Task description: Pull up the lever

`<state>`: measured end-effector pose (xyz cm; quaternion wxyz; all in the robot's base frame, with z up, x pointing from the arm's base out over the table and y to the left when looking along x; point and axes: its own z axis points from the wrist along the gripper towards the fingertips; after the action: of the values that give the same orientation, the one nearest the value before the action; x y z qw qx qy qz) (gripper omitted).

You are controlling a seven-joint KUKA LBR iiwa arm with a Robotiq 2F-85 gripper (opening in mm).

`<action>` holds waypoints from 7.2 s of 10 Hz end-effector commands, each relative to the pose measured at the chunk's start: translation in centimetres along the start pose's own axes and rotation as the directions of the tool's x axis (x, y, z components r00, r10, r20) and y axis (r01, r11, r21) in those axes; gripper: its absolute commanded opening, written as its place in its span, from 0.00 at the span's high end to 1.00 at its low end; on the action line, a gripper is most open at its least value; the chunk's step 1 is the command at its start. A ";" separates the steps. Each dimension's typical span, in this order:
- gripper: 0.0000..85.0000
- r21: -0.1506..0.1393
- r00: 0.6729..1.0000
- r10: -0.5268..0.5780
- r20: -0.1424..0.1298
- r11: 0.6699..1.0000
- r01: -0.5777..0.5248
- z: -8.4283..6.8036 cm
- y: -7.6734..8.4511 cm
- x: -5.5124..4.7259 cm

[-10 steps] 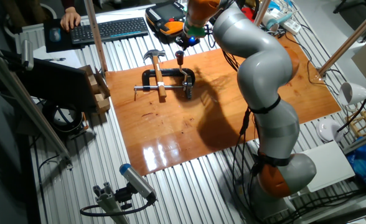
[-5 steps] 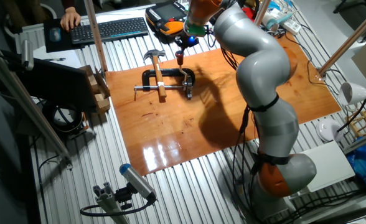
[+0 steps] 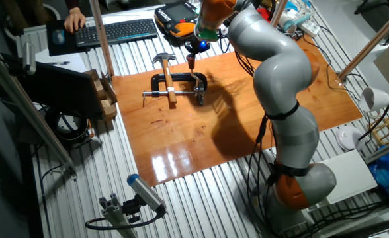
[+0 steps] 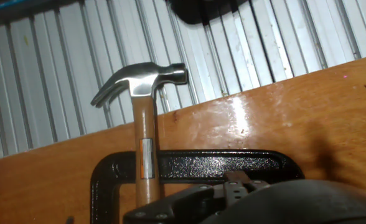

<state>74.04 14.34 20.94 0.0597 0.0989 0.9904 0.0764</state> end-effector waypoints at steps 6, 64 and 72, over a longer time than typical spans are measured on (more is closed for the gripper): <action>1.00 -0.027 1.000 -0.009 -0.016 1.000 0.009 -1.2 0.1 2.8; 1.00 0.124 0.996 -0.081 -0.027 0.989 0.084 -3.9 2.2 9.6; 1.00 0.148 0.994 -0.101 -0.051 0.983 0.107 -3.2 2.6 10.3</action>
<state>64.05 18.51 23.47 0.0338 0.0496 0.9982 0.0003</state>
